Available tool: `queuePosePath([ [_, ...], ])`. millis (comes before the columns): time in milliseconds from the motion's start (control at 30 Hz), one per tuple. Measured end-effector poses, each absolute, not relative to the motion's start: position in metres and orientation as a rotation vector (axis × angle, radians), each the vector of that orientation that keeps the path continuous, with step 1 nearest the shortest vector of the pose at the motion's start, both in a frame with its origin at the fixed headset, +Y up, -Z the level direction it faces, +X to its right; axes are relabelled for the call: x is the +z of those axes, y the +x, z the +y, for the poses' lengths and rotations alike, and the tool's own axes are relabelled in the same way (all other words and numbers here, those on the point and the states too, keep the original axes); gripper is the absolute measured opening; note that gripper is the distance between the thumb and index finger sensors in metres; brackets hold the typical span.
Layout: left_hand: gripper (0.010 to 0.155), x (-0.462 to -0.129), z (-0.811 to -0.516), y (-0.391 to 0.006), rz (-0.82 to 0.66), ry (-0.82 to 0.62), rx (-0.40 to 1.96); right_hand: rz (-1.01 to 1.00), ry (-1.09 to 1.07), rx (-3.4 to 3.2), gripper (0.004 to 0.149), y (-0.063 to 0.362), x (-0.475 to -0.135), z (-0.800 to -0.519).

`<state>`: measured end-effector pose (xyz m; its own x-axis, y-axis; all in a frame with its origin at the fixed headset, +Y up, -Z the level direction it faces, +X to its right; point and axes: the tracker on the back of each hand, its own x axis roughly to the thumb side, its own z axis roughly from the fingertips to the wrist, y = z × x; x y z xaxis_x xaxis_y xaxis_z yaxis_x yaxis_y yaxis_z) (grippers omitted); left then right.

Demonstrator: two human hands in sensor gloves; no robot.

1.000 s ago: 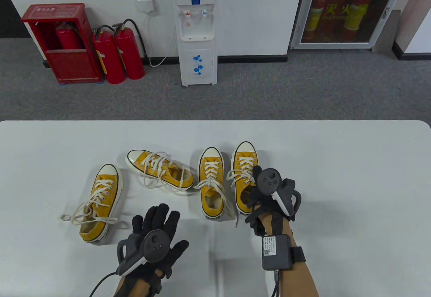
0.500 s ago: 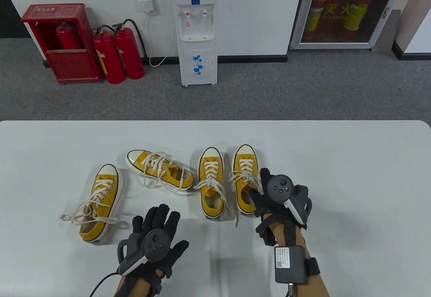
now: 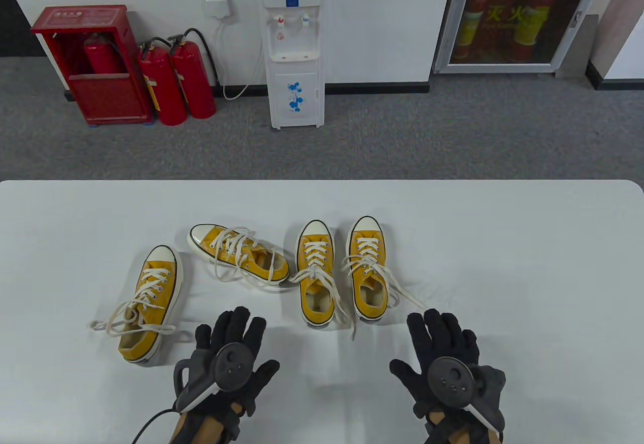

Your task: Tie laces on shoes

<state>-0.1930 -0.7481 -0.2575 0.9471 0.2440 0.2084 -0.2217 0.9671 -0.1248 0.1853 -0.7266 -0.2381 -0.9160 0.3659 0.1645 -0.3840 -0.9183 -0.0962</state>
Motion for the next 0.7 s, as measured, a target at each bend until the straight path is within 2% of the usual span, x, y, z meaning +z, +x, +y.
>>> queuePosePath([
  [100,0.086,-0.256,-0.748,-0.192,-0.225,-0.094,0.227,-0.314,0.194,2.728,0.088,0.186,-0.239,-0.722],
  [333,0.086,-0.259,-0.738,-0.189,-0.22,-0.094,0.229,-0.252,0.173,2.737,0.088,0.187,-0.241,-0.725],
  [567,0.085,-0.287,-0.681,-0.197,-0.121,-0.07,0.354,-0.217,0.136,2.721,0.087,0.191,-0.245,-0.728],
  [700,0.084,-0.313,-0.655,-0.202,0.031,-0.073,0.444,-0.194,0.122,2.709,0.087,0.193,-0.247,-0.73],
])
